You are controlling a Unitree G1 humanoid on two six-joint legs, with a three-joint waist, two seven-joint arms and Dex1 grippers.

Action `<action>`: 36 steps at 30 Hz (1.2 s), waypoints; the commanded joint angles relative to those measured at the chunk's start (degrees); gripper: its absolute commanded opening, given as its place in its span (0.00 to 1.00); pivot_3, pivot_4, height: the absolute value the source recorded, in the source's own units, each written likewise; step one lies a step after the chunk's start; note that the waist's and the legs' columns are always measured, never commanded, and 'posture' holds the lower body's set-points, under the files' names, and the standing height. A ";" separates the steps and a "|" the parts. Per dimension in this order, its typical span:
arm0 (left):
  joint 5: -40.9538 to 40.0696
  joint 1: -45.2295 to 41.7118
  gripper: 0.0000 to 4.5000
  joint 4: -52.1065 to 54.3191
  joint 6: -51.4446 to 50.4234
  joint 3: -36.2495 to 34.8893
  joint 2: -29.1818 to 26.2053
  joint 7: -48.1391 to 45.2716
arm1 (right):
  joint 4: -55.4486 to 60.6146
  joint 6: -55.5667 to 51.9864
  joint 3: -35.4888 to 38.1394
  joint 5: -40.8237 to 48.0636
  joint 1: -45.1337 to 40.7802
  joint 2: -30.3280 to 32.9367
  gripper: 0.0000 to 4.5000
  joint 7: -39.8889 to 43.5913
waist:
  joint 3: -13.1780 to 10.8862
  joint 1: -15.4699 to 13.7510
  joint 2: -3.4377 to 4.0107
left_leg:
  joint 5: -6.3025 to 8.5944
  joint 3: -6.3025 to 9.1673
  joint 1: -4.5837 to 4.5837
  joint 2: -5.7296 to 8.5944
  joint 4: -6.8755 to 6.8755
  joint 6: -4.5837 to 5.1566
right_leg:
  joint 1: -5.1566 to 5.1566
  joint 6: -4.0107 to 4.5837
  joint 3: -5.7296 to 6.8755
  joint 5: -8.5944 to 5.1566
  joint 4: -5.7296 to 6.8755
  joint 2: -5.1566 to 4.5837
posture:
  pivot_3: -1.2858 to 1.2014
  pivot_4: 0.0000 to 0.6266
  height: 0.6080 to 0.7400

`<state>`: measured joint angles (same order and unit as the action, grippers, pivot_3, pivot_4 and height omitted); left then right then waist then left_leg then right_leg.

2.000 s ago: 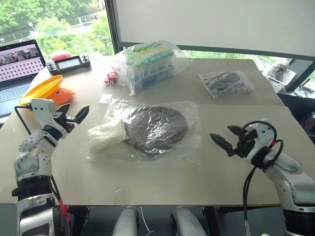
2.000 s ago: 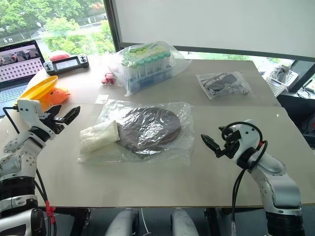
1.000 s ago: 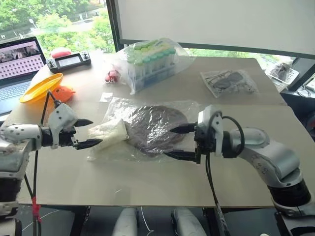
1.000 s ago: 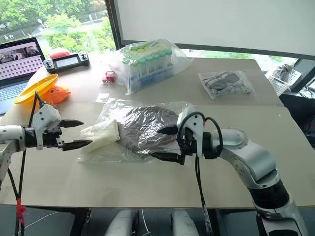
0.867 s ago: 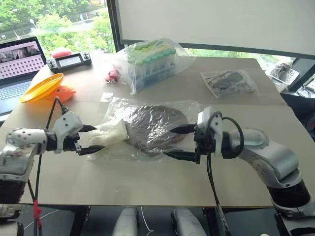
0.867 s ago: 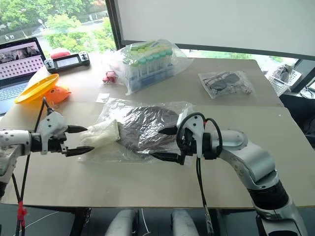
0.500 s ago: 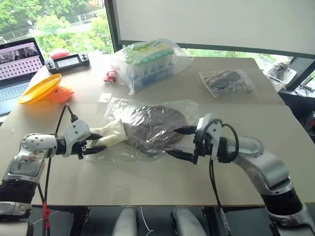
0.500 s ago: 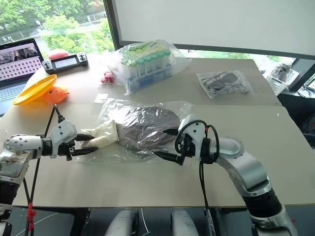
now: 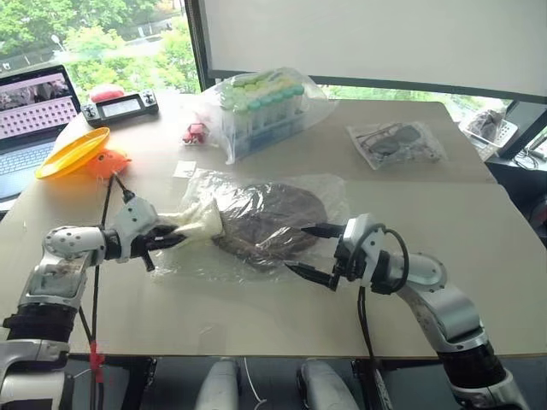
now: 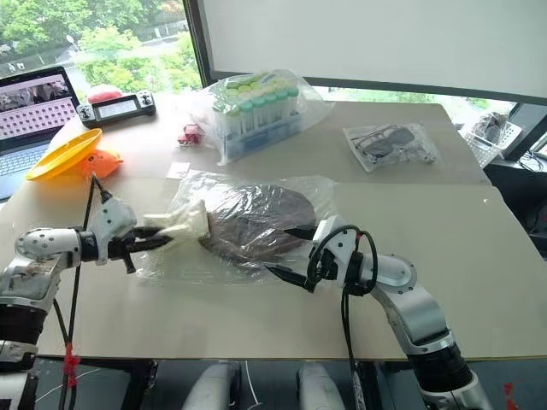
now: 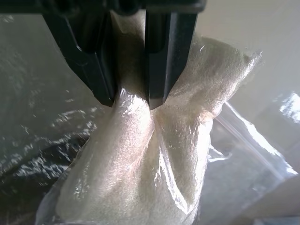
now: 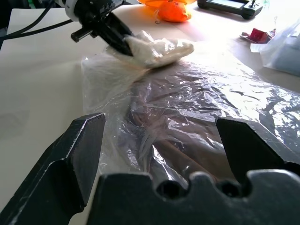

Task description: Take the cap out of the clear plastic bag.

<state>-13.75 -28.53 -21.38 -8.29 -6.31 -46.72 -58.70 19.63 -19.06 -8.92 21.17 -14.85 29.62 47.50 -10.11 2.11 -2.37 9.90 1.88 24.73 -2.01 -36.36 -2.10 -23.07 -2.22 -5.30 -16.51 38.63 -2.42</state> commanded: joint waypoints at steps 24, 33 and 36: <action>17.87 -36.90 0.90 -52.97 6.05 -2.43 -0.93 53.70 | 2.28 -2.73 0.31 -0.05 0.85 -0.54 1.00 -3.14 | -0.02 -0.51 -0.21 | 0.00 0.17 0.12 0.07 -0.16 -0.03 | -0.07 -0.02 0.30 0.00 0.24 -0.05 | 0.52 0.24 1.00; 15.36 -36.00 1.00 -47.38 15.40 -1.54 2.31 33.61 | 0.32 -2.75 -0.22 -0.77 -0.34 -0.96 1.00 -3.48 | -0.02 -1.16 -0.22 | -0.01 0.16 0.12 0.08 -0.17 -0.03 | -0.07 -0.01 0.31 0.00 0.24 -0.05 | 0.52 0.24 1.00; 10.62 -33.10 1.00 -42.41 17.26 -3.11 3.54 19.94 | -0.38 -3.21 -0.20 -1.66 -0.36 -0.86 1.00 -4.38 | -0.02 -1.34 -0.22 | -0.03 0.15 0.13 0.07 -0.17 -0.07 | -0.04 0.00 0.34 0.01 0.22 -0.05 | 0.52 0.24 1.00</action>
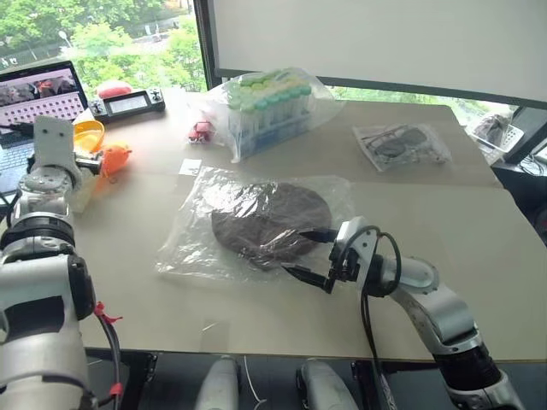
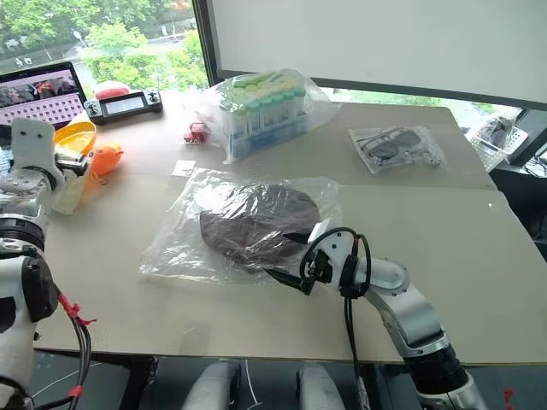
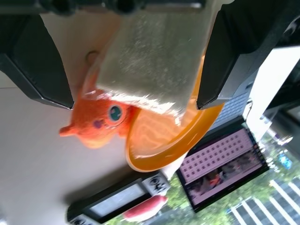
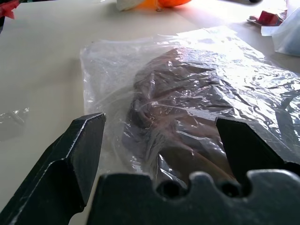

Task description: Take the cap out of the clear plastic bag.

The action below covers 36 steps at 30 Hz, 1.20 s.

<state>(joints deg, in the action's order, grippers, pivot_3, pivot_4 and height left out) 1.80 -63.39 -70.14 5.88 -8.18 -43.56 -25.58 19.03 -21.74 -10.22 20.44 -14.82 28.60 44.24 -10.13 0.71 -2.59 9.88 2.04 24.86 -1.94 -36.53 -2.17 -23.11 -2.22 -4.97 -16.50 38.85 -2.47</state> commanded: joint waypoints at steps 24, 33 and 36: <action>-41.79 63.35 1.00 73.72 -48.40 -25.14 -9.08 -40.48 | 18.77 -19.02 7.23 14.66 3.81 7.19 1.00 -0.92 | -0.04 1.87 0.06 | 0.02 0.00 -1.05 -0.26 0.43 -0.01 | 0.76 0.34 0.03 -0.26 0.00 0.03 | 0.52 0.24 1.00; -43.50 73.14 1.00 78.34 -49.13 -30.00 -8.03 -39.92 | 2.16 -12.56 -11.00 0.13 -10.66 -2.57 1.00 -3.12 | -0.04 2.18 0.05 | 0.02 -0.26 -1.24 -0.43 0.54 -0.01 | 0.74 0.41 -0.07 -0.35 -0.05 0.12 | 0.52 0.24 1.00; -43.63 74.42 1.00 79.31 -49.29 -30.54 -8.99 -39.99 | -1.06 -11.38 -11.55 1.82 -11.67 -6.14 1.00 -1.07 | -0.02 1.65 0.02 | 0.03 -0.27 -1.16 -0.39 0.56 -0.01 | 0.69 0.47 -0.05 -0.32 -0.10 0.09 | 0.52 0.24 1.00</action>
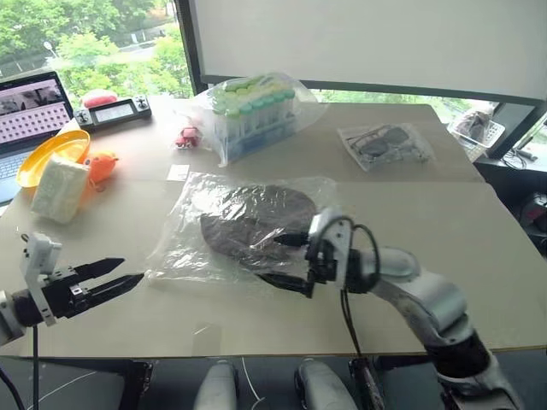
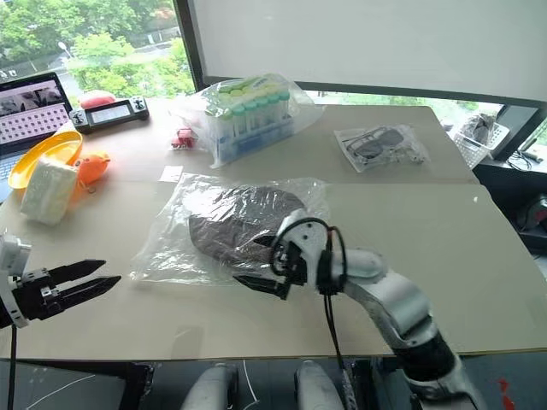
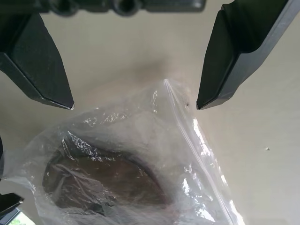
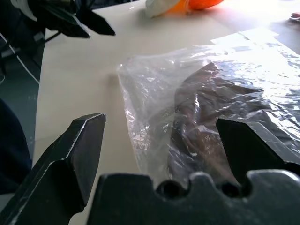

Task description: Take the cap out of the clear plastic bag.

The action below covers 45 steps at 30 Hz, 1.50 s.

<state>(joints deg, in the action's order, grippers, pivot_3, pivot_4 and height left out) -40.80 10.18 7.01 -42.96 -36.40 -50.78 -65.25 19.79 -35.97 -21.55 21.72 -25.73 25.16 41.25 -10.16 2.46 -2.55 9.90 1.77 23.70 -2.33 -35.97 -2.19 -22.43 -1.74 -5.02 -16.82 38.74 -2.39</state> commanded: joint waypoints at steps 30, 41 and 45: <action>-0.41 3.68 1.00 4.54 0.34 -4.27 -2.73 0.30 | -61.63 23.32 -19.45 -28.29 -23.14 -35.18 1.00 -3.55 | 0.18 1.42 0.21 | 0.05 -0.28 -0.99 -0.49 0.31 -0.09 | 0.12 0.29 0.15 -0.17 0.18 0.27 | 0.52 0.24 1.00; -0.55 3.62 1.00 6.17 -0.14 -3.70 -2.55 1.40 | -67.97 16.15 -15.41 -25.04 -23.91 -35.86 0.35 -3.54 | 0.91 0.07 1.13 | 0.12 -0.46 -1.50 -0.44 0.83 -0.21 | 0.36 0.69 0.16 -0.49 0.18 -0.03 | 0.52 0.24 1.00; -0.68 3.45 1.00 6.79 -0.40 -3.56 -2.52 1.96 | -69.07 15.33 -14.24 -25.36 -24.13 -35.32 0.06 -2.90 | 0.96 -0.29 1.17 | 0.25 -0.50 -1.50 -0.44 0.96 -0.43 | 0.36 0.72 0.21 -0.50 0.17 -0.10 | 0.52 0.24 1.00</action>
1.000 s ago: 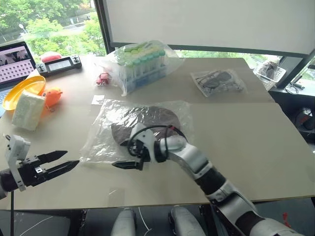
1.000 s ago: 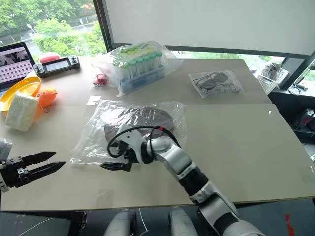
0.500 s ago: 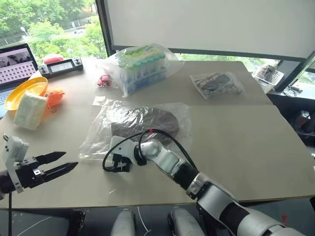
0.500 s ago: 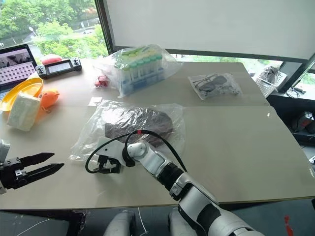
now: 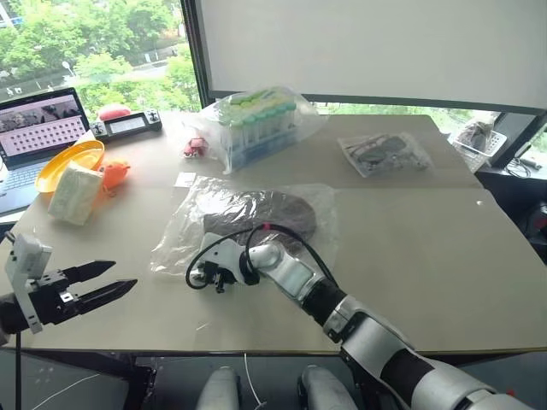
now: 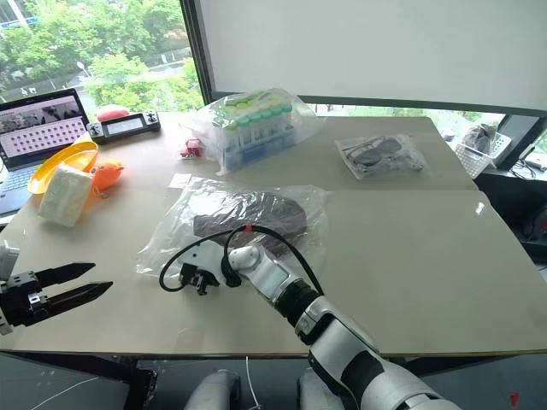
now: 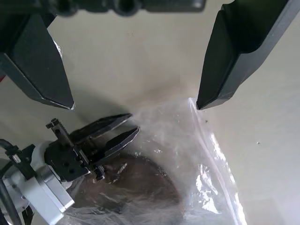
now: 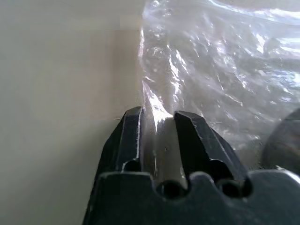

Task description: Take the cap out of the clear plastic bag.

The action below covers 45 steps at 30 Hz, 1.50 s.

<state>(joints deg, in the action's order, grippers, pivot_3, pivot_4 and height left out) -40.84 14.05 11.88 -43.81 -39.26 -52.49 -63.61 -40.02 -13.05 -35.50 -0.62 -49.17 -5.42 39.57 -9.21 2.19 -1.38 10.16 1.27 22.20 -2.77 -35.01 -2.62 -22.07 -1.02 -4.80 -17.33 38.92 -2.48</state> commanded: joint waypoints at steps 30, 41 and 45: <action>2.08 -14.28 1.00 -5.28 3.45 15.18 0.59 1.45 | 49.33 11.75 9.74 12.94 22.50 42.38 0.01 37.74 | -0.29 0.02 -0.72 | -0.01 0.24 2.17 -0.05 -0.02 -0.15 | -1.04 -0.23 0.63 0.21 -0.88 -0.02 | 0.52 0.24 1.00; 3.18 -18.41 1.00 -6.39 6.28 22.24 1.26 -1.77 | 36.12 17.52 15.54 4.92 18.12 55.26 0.01 40.78 | -0.55 0.33 -0.68 | -0.12 0.22 2.06 -0.11 -0.22 0.00 | -1.00 -0.25 0.60 0.25 -0.76 0.11 | 0.52 0.24 1.00; 2.68 -20.32 1.00 -2.77 5.92 26.84 3.03 -2.31 | 30.63 20.72 16.76 0.67 16.67 55.96 0.01 37.49 | -0.57 0.20 -0.66 | -0.12 0.22 2.11 -0.08 -0.26 0.00 | -0.99 -0.31 0.57 0.29 -0.77 0.10 | 0.52 0.24 1.00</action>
<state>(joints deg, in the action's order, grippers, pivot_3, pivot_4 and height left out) -37.58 -4.96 5.47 -38.71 -14.61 -50.30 -65.02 -6.50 5.52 -21.38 2.57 -31.23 49.59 79.77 -9.78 2.38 -2.04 10.03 1.49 24.31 -2.85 -35.28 -2.62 -23.04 -1.33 -4.23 -17.03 38.13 -2.39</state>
